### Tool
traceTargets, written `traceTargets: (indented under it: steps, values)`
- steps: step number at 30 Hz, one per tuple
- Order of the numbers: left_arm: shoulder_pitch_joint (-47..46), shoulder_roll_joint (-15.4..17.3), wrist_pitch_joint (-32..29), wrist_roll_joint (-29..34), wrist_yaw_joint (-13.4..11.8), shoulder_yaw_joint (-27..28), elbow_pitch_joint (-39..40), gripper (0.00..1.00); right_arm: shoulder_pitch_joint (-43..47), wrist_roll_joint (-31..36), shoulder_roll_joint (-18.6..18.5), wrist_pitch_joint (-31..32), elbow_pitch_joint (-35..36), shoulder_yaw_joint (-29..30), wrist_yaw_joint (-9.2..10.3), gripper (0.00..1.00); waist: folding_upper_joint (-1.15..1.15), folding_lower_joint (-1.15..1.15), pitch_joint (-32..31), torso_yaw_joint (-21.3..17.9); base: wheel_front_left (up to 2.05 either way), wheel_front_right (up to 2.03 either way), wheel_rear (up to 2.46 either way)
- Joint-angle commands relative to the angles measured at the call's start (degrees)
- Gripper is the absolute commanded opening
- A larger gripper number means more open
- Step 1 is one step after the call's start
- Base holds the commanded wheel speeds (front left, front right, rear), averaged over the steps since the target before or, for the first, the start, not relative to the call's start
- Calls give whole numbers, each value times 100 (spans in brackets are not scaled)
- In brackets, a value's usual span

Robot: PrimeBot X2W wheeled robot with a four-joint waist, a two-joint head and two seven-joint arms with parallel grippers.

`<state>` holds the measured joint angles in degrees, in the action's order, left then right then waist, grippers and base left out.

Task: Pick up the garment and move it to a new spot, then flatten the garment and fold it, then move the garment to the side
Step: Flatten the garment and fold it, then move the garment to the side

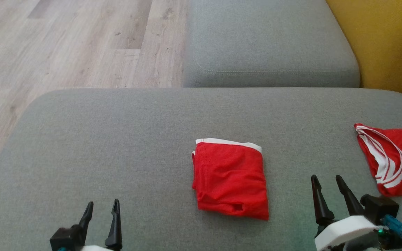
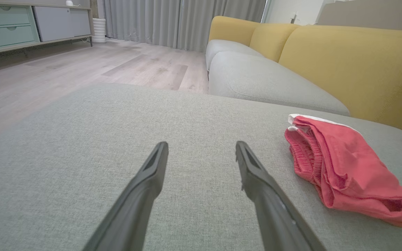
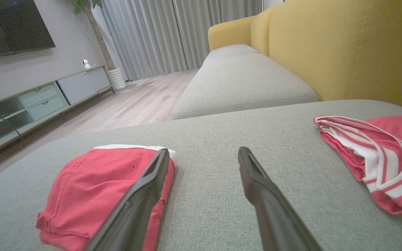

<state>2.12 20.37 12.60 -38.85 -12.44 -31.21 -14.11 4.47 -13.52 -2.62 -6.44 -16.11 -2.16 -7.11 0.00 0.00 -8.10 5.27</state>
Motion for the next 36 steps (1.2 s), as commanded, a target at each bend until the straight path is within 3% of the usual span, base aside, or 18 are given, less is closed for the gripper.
traceTargets:
  steps: [1, 12, 19, 28, 36]
  values:
    - [-301, 130, 20, 2, -32, 255, 172, 100, -152, 49, -26, 22, 220, -123, -37, 100, 0, 0, -13, 25, 0, 0, 0]
    - [-252, 153, 38, 18, -127, 244, 438, 100, -150, 130, -26, 146, 119, -99, -37, 100, 0, 0, 25, 156, 0, 0, 0]
    - [-334, 163, 10, 67, -176, 209, 649, 100, -1044, 567, -26, 849, -3, -169, -37, 100, 0, 0, 190, 251, 0, 0, 0]
    - [-512, 105, -17, 168, -224, 116, 912, 100, -1809, 584, -26, 1819, -1256, -198, -37, 100, 0, 0, 497, 772, 0, 0, 0]
    - [-534, 145, 3, 186, -280, 160, 1019, 100, -1998, 216, -26, 1872, -2133, -231, -37, 100, 0, 0, 683, 1108, 0, 0, 0]
